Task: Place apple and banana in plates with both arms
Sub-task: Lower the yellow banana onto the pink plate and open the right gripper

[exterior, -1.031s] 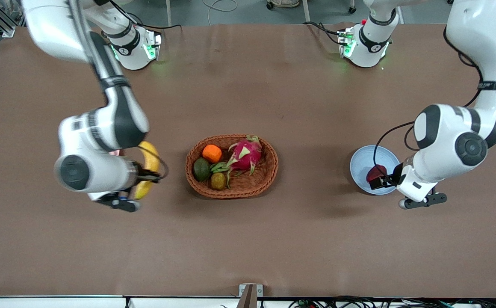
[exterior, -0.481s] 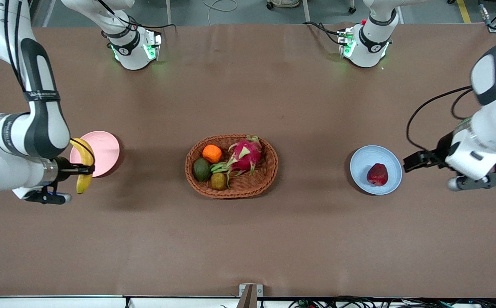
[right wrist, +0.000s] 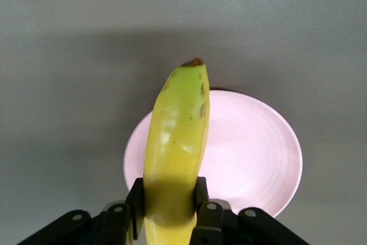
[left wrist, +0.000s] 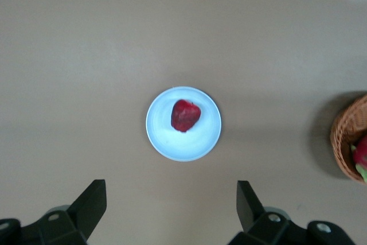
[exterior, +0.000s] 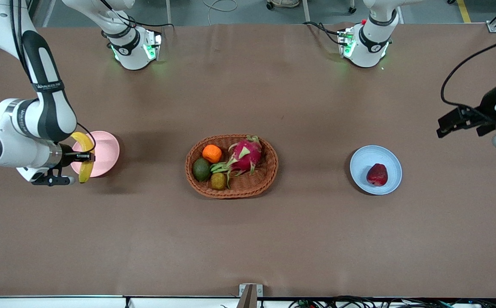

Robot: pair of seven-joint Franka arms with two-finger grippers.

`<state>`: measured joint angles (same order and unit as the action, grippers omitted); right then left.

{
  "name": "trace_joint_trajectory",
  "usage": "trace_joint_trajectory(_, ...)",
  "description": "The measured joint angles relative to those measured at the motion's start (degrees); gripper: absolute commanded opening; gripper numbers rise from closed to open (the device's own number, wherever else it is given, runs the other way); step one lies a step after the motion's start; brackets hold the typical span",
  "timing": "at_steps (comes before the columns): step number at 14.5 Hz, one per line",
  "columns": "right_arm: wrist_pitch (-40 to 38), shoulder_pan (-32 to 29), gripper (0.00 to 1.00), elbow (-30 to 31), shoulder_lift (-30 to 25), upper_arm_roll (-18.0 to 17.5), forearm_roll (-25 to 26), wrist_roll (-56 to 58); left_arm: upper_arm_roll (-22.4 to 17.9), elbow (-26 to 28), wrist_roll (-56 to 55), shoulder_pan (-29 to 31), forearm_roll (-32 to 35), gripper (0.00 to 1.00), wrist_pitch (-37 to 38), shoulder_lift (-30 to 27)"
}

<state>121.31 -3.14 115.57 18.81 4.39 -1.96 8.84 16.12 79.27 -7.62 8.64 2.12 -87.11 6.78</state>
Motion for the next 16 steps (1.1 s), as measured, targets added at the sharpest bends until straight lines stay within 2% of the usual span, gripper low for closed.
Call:
trace_joint_trajectory(3, 8.5, -1.4, 0.24, 6.9, -1.1, 0.0, 0.4, 0.9, -2.9, 2.1, 0.0, -4.6, 0.0, 1.0, 3.1, -3.6)
trace_joint_trajectory(5, 10.4, -2.3, 0.25, 9.1, -1.1, 0.0, 0.7, 0.9, -5.1, 5.2, 0.0, -6.5, 0.0, 1.0, 3.4, -6.3)
trace_joint_trajectory(9, 10.7, -2.9, 0.26, 9.6, -1.1, -0.1, 0.7, 0.9, -7.3, 12.3, 0.1, -8.0, 0.0, 1.0, 3.0, -11.7)
trace_joint_trajectory(14, 10.7, -2.9, 0.26, 10.6, -1.1, -0.5, 0.7, 0.9, -9.1, 13.9, 0.1, -10.0, 0.0, 1.0, 3.0, -13.5)
trace_joint_trajectory(15, 10.8, -2.9, 0.39, 10.7, -1.0, -0.6, 0.7, 0.9, -9.1, 14.0, 0.1, -10.0, 0.0, 1.0, 2.9, -13.4)
trace_joint_trajectory(16, 11.0, -2.9, 0.77, 10.9, -0.9, -0.7, 0.7, 0.9, -9.1, 14.1, 0.1, -10.0, 0.0, 1.0, 2.9, -13.4)
